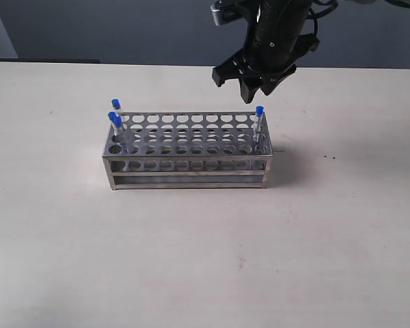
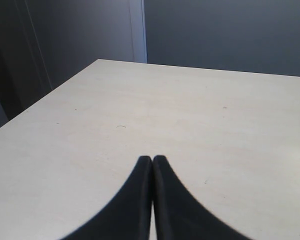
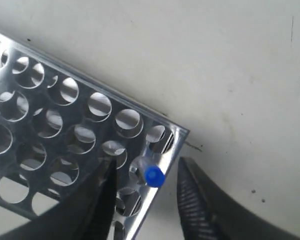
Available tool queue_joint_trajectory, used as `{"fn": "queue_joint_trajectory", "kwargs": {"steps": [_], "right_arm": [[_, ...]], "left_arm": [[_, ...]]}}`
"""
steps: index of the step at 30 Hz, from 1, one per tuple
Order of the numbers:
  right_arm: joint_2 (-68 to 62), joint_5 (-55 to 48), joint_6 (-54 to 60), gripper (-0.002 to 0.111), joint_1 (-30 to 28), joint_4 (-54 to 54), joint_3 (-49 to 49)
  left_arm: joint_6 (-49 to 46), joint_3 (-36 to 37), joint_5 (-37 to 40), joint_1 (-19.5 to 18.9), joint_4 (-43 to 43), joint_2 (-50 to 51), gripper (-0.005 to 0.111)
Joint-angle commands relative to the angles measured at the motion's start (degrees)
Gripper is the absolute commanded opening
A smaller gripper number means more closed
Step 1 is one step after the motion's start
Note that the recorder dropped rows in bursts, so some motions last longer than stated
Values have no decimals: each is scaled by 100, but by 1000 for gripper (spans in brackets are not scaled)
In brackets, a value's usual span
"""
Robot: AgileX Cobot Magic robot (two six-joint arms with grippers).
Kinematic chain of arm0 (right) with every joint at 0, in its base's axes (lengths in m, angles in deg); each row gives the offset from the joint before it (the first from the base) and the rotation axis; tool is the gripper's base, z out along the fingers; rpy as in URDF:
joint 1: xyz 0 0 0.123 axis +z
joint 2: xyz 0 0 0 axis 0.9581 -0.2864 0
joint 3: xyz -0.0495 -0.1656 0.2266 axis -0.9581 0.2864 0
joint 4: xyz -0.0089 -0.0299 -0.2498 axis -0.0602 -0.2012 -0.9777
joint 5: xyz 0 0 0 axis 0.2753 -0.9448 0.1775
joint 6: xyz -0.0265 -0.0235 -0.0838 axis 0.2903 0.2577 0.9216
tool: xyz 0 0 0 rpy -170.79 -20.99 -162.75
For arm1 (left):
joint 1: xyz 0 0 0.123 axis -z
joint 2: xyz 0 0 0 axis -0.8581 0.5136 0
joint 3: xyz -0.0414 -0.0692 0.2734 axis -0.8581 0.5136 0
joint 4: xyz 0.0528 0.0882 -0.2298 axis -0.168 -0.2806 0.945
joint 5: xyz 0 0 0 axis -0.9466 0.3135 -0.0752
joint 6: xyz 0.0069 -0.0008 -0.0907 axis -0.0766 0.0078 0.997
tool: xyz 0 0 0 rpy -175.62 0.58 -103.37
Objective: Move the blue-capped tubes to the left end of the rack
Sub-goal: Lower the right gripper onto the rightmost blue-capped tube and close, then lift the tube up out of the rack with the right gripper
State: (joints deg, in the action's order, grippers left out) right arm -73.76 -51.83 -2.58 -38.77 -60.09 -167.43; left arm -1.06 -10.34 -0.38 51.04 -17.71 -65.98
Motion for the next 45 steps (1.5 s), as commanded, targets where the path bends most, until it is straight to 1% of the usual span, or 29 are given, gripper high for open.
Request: {"fn": "queue_joint_trajectory", "kwargs": {"steps": [1,5,11,12,14,16,17,24,38,42,45], "right_arm": [[-4,239,56,39,-85,-3,163],[-156,368,78,39,-260,-3,380],[-395,574,118,38,-258,239,389],[-421,541,118,34,-258,239,389],[-447,458,118,21,-258,312,389],[-447,387,118,3,-258,312,389],[-447,346,118,0,-258,312,389],[-219,250,118,0,-258,299,378],[895,504,256,0,-246,295,378],[1109,583,412,0,-101,385,378],[1171,802,833,0,151,859,378]], "left_arm": [[10,22,-60,26,31,19,0],[10,22,-48,26,31,19,0],[10,22,-48,26,31,19,0],[10,22,-48,26,31,19,0],[10,22,-48,26,31,19,0],[10,22,-48,26,31,19,0],[10,22,-48,26,31,19,0],[10,22,-48,26,31,19,0],[10,22,-48,26,31,19,0],[10,22,-48,26,31,19,0],[10,22,-48,26,31,19,0]]}}
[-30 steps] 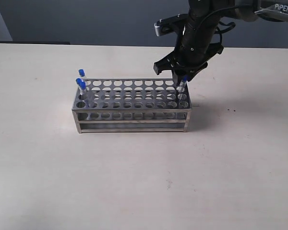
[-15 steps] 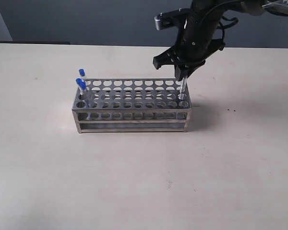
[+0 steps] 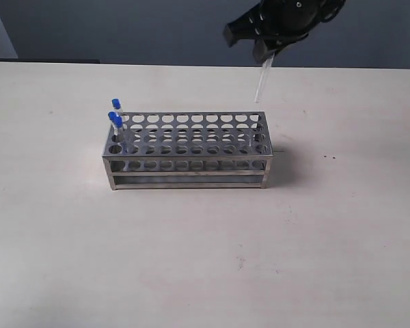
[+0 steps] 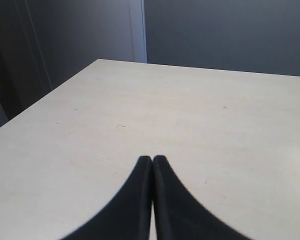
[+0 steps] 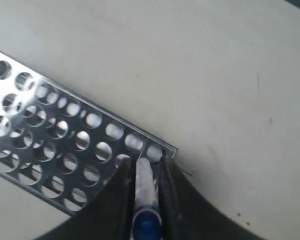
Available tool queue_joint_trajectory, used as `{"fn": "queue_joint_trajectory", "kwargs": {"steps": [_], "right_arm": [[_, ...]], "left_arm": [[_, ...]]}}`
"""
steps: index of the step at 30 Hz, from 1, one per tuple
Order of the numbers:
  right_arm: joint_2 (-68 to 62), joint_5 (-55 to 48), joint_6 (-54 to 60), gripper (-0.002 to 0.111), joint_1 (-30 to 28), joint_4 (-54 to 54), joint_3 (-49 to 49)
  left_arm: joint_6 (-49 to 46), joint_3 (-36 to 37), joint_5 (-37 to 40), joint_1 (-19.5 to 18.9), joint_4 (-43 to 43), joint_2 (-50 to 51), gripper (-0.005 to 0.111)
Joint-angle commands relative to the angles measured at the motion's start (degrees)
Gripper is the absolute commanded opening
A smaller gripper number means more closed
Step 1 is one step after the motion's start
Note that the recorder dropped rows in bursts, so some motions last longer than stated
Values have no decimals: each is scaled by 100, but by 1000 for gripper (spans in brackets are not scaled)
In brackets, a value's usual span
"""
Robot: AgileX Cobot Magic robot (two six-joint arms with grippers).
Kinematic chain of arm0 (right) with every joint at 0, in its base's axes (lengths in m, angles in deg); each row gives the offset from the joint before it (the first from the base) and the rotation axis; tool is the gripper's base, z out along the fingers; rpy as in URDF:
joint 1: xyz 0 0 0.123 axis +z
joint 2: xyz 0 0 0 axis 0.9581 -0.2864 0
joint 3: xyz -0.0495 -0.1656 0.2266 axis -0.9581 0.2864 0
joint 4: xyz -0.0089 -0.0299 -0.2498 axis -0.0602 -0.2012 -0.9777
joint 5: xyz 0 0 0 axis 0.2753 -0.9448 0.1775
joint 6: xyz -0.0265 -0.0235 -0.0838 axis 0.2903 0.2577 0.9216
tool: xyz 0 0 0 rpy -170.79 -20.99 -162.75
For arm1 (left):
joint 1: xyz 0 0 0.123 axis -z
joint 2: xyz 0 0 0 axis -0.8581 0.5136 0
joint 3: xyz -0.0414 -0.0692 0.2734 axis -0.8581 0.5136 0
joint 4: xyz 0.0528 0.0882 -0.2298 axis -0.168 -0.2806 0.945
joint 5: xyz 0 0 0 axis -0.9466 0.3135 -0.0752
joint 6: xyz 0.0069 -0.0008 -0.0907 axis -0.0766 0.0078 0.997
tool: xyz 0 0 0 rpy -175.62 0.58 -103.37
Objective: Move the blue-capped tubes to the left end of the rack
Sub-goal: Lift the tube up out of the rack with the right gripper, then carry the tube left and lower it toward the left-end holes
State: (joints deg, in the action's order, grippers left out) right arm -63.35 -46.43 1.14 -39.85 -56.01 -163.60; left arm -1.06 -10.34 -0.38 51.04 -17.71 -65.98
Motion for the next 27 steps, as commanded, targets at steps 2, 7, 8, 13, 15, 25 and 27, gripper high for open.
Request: {"fn": "queue_joint_trajectory", "kwargs": {"steps": [2,7,8,13,15,25,27], "right_arm": [[130,451,727,0,493,898,-4],[-157,856,896,-1,1151,1130,-140],[-262,797,896,-1,1289,1130,-263],[-798,560,923,-1,1774,1042,-1039],[-1030,383,923,-1,1860,1028,-1334],[-1596,-36,923,-1,1895,1255,-1660],[-1638,-26,923,-1,1908,1271,-1660]], "left_arm": [[10,22,-48,26,31,19,0],[10,22,-48,26,31,19,0],[10,22,-48,26,31,19,0],[10,22,-48,26,31,19,0],[10,22,-48,26,31,19,0],[10,22,-48,26,31,19,0],[10,22,-48,26,31,19,0]]}}
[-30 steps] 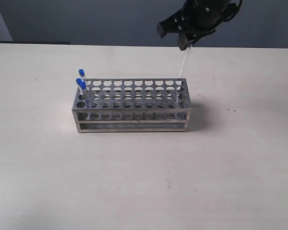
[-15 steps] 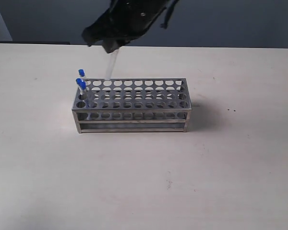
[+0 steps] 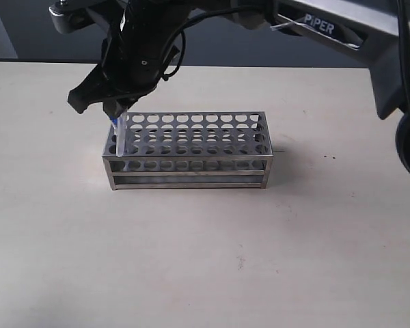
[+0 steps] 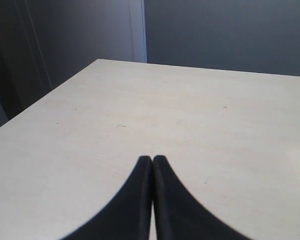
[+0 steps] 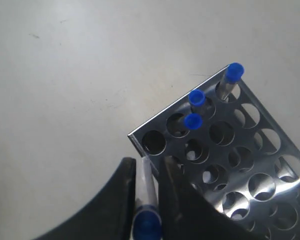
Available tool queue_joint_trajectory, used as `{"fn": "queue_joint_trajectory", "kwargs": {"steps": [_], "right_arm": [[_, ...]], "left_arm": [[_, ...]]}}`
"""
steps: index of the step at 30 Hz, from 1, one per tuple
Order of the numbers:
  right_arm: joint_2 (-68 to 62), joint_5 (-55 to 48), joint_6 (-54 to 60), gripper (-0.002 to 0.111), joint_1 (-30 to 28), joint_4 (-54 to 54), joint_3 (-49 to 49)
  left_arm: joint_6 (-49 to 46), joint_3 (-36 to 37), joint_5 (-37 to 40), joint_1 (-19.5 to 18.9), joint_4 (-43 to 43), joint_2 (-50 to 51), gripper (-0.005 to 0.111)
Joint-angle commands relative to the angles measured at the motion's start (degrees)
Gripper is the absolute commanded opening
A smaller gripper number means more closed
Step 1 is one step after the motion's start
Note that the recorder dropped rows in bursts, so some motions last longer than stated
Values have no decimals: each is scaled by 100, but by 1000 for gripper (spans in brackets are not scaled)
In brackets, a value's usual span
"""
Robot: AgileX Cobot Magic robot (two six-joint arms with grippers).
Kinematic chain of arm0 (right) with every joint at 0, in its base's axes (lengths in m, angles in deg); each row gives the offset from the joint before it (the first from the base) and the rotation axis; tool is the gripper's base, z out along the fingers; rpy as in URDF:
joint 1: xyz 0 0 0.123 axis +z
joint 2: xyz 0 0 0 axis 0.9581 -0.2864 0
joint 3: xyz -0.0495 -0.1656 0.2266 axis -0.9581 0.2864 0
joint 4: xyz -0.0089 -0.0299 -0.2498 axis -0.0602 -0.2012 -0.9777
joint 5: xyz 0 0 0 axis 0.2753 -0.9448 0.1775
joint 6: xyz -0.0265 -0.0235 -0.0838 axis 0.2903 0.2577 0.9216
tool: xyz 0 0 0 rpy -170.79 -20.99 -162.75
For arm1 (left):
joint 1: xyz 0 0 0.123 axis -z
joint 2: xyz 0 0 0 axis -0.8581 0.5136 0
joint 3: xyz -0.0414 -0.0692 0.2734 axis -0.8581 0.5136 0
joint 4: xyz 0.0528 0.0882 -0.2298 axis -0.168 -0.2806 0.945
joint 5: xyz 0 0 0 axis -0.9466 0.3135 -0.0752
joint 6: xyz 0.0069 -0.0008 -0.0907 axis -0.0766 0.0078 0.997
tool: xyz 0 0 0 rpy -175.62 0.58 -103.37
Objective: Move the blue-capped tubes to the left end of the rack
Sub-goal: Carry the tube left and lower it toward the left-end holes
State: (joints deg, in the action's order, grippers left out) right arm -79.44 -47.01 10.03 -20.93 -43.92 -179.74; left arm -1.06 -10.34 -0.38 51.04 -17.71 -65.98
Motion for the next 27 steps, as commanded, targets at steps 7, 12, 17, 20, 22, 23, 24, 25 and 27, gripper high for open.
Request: {"fn": "queue_joint_trajectory", "kwargs": {"steps": [7,12,17,20,22,23,24,25,27], "right_arm": [[-76,261,34,-1,17,74,-46],[-65,268,34,-1,17,74,-46],[-65,342,34,-1,17,84,-46],[-65,443,34,-1,17,84,-46],[-65,490,34,-1,17,84,-46],[-65,490,34,-1,17,84,-46],[-65,500,34,-1,17,84,-46],[-65,512,34,-1,17,72,-46],[-65,525,34,-1,17,45,-46]], "left_arm": [[10,22,-48,26,31,19,0],[10,22,-48,26,31,19,0],[10,22,-48,26,31,19,0],[10,22,-48,26,31,19,0],[10,22,-48,26,31,19,0],[10,22,-48,26,31,19,0],[10,22,-48,26,31,19,0],[10,22,-48,26,31,19,0],[10,22,-48,26,31,19,0]]}}
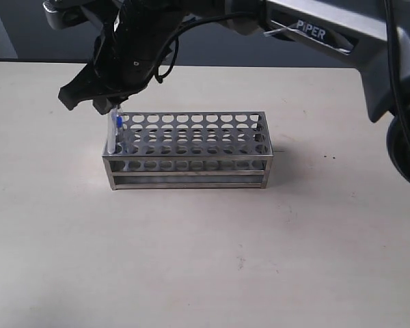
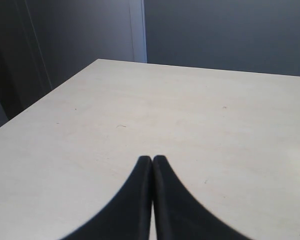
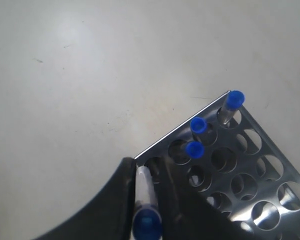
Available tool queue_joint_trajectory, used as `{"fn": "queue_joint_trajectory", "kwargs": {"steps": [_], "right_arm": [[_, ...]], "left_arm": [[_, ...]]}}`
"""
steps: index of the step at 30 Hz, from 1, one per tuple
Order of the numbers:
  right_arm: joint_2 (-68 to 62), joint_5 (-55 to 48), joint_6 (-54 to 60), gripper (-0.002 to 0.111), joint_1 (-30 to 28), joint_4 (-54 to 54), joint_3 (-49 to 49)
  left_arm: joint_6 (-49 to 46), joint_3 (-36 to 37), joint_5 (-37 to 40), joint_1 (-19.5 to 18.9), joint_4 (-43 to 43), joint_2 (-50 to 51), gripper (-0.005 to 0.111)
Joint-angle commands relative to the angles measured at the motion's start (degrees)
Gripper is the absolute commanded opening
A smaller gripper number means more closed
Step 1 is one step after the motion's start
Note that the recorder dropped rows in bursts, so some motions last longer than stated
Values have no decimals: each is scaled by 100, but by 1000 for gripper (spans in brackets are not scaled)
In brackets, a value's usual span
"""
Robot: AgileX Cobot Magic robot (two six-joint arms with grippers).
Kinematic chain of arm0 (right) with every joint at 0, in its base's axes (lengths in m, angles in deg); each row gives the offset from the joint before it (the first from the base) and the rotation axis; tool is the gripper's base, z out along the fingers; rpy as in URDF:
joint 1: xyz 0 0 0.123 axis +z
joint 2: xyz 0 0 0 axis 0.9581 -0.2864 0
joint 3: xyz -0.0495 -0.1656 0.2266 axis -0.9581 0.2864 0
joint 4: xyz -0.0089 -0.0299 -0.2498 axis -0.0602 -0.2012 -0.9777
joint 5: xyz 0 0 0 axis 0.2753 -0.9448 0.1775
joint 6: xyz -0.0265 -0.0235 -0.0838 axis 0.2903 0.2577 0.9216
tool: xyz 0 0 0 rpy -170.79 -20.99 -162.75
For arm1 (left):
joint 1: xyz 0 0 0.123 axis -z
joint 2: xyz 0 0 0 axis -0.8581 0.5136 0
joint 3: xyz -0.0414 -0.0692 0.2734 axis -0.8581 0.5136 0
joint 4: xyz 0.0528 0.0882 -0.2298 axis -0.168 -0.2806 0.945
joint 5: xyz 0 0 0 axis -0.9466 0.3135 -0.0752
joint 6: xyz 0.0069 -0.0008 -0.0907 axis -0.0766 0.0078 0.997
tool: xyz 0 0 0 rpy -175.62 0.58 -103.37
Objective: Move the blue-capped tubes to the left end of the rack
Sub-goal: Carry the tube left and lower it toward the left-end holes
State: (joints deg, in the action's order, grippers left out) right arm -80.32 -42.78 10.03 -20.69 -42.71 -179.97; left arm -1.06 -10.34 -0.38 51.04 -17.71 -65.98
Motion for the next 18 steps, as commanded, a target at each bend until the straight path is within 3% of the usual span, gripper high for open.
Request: {"fn": "queue_joint_trajectory", "kwargs": {"steps": [1,18], "right_arm": [[23,125,34,-1,-8,-134,-23],[-423,229,34,-1,-8,-156,-23]], "left_arm": [[10,22,-48,26,31,19,0],[10,22,-48,26,31,19,0]]}}
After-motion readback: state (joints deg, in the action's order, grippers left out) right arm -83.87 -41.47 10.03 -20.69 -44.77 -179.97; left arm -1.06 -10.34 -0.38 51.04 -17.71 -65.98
